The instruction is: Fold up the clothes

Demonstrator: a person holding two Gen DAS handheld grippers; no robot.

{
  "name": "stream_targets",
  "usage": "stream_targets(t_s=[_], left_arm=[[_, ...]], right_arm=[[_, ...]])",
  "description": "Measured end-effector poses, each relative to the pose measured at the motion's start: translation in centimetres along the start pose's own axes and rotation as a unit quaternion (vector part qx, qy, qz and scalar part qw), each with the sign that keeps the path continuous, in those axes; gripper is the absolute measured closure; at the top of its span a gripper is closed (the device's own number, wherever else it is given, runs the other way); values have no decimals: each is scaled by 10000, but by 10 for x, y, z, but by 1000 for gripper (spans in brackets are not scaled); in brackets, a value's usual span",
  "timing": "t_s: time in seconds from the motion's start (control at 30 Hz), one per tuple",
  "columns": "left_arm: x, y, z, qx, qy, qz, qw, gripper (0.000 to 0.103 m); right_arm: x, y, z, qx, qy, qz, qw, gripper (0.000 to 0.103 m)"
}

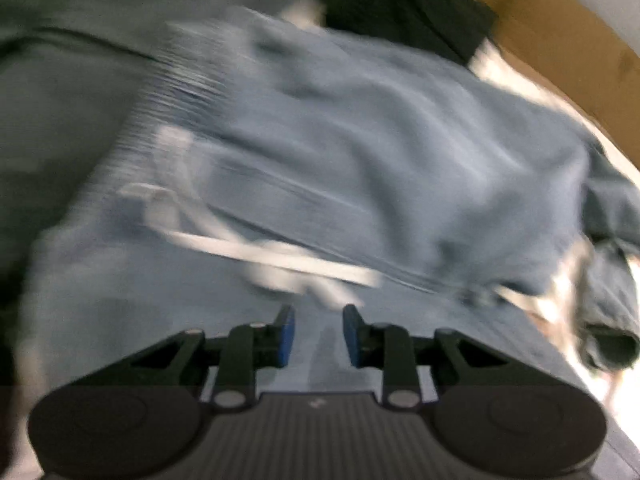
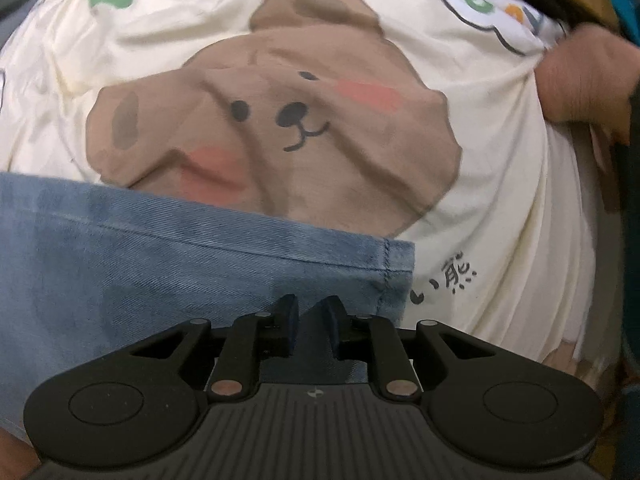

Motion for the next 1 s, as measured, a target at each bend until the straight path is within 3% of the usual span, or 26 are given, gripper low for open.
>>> stream_targets(t_s=[0.1,0.2,0.33,0.57,0.67,0.77,1.0], left_arm=[[-21,34,6,-13,-217,432,9988,75],[-35,61,9,-27,-287,789,9965,75],[-40,85,2,-106,-187,972,9950,75],[-15,104,-13,-275,-99,1137,9931,80],[2,118,-21,-489,76,1319,9900,87],[20,141,-32,-843,226,1488,9850,101],[35,173,-37,-1320,293,1662,9768,100]], right_arm=[[-4,-1,4,66,-39,18,10000,71],[-9,-2,8,214,-119,40,9997,70],[-15,9,13,162,-234,116,9995,70],[-23,33,13,21,-303,206,9993,70],[-24,43,10,-120,-253,231,9993,69],[-24,52,7,-171,-174,260,9994,69],[-22,78,5,-403,-50,371,9985,64]])
Point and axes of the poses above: each gripper's, at about its wrist camera, not at the fingertips, and x roughly the way its jaws point, y to its left, z to its top, the point moved 4 cm from there along x, roughly the way its jaws point, and after that the axes turned 12 degrees about -y, right-handed, at the moved point
